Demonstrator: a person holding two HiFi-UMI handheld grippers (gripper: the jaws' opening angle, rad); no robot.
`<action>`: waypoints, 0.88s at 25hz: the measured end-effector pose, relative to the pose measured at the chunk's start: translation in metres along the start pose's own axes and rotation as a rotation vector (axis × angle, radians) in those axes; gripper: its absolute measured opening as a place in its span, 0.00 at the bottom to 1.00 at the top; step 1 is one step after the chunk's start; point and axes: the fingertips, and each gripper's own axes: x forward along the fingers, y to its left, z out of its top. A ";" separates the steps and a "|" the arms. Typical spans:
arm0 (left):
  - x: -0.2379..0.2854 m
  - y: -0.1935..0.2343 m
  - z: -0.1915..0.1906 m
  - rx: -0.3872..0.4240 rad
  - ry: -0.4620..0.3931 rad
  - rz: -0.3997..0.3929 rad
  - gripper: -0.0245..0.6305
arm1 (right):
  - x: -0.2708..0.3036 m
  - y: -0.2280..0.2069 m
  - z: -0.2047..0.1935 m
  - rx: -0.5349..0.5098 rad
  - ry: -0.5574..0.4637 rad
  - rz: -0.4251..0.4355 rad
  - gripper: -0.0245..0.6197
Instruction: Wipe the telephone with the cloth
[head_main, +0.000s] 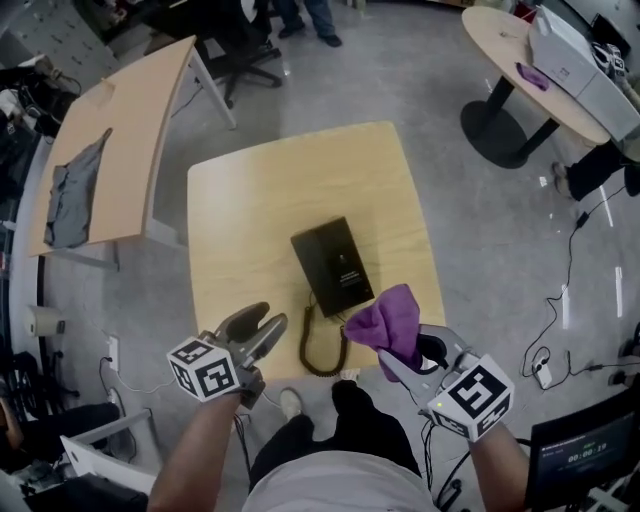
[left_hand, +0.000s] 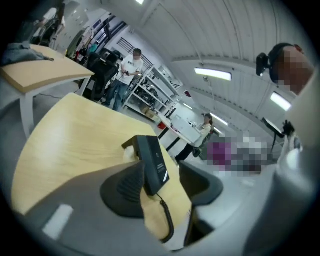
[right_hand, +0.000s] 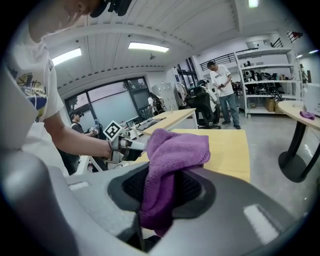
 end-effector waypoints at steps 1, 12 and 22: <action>-0.010 -0.009 -0.002 0.030 0.008 0.000 0.38 | 0.000 0.002 -0.001 -0.005 -0.002 0.000 0.22; -0.115 -0.114 -0.041 0.335 0.003 -0.106 0.04 | -0.026 0.079 -0.005 -0.051 -0.091 -0.093 0.22; -0.236 -0.181 -0.119 0.325 -0.003 -0.244 0.04 | -0.063 0.228 -0.035 -0.072 -0.138 -0.142 0.22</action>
